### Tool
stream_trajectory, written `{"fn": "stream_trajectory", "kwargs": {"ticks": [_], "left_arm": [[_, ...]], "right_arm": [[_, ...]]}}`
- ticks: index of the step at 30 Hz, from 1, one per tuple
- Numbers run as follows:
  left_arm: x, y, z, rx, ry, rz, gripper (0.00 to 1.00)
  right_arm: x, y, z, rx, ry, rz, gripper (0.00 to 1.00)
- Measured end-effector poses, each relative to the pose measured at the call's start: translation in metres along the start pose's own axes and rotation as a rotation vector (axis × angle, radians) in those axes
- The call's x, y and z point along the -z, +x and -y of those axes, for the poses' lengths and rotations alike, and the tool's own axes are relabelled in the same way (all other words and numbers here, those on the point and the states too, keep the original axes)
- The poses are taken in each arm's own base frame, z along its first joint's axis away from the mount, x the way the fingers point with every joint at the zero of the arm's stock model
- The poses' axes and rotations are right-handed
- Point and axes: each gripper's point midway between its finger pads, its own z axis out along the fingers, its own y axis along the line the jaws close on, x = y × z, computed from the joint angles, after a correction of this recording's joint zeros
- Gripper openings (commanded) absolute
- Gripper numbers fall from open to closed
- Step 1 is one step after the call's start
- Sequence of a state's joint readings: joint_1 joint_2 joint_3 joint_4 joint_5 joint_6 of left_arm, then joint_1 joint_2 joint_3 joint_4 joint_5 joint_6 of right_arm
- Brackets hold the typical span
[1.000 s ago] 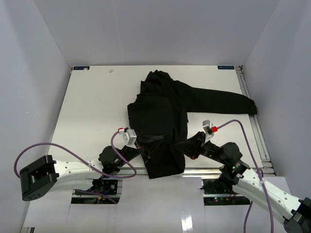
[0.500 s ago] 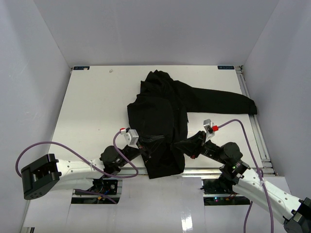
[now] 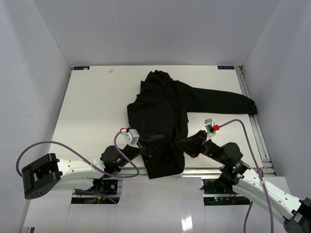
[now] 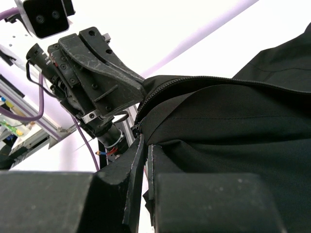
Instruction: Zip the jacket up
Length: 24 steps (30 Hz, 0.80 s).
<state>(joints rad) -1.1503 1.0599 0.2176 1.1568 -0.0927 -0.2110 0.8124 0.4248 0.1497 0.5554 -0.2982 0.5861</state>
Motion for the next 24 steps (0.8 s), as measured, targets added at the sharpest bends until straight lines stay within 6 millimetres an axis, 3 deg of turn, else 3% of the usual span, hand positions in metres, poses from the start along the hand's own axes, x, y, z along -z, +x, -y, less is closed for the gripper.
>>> {"fn": "stream_trajectory", "kwargs": {"ticks": [24], "left_arm": [[-0.007, 0.011, -0.03, -0.115, -0.167, -0.066, 0.0]], "right_arm": [[-0.001, 0.014, 0.025, -0.046, 0.13, -0.042, 0.08]]}}
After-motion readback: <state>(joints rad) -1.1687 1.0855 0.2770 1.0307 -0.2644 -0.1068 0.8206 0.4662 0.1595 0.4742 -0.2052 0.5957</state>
